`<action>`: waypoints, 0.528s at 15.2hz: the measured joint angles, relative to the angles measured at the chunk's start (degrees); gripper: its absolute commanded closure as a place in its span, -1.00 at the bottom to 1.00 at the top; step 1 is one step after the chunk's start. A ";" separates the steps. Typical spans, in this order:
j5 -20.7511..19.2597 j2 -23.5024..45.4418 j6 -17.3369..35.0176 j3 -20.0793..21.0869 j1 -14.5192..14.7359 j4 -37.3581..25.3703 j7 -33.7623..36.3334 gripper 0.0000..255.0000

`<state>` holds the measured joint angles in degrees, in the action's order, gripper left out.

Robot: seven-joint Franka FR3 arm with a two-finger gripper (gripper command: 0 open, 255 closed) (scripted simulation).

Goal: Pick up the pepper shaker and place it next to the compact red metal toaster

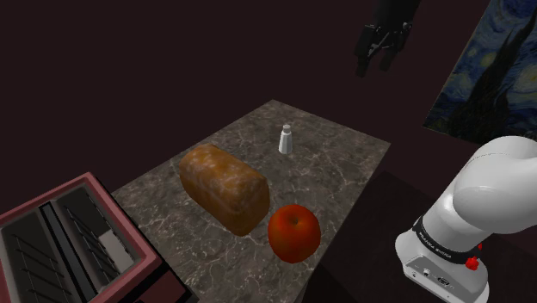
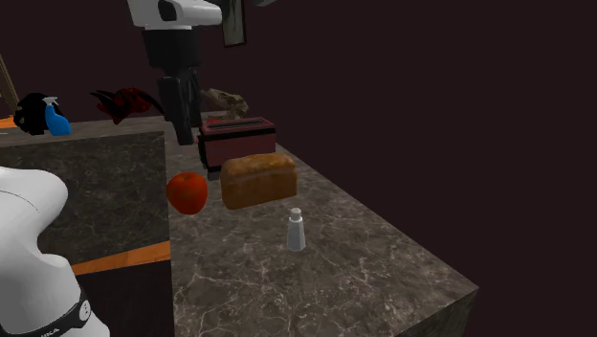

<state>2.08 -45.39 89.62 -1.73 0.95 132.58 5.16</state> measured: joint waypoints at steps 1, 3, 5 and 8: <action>0.00 0.00 0.00 0.00 0.00 0.00 0.00 -1.00; 0.10 1.28 2.33 -0.05 0.27 1.06 -0.52 -1.00; 0.34 3.27 5.85 0.00 0.72 2.58 -1.17 -1.00; 0.67 7.92 11.37 -0.16 1.40 3.37 -2.56 -1.00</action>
<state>2.74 -37.47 100.99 -1.89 2.35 135.96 2.60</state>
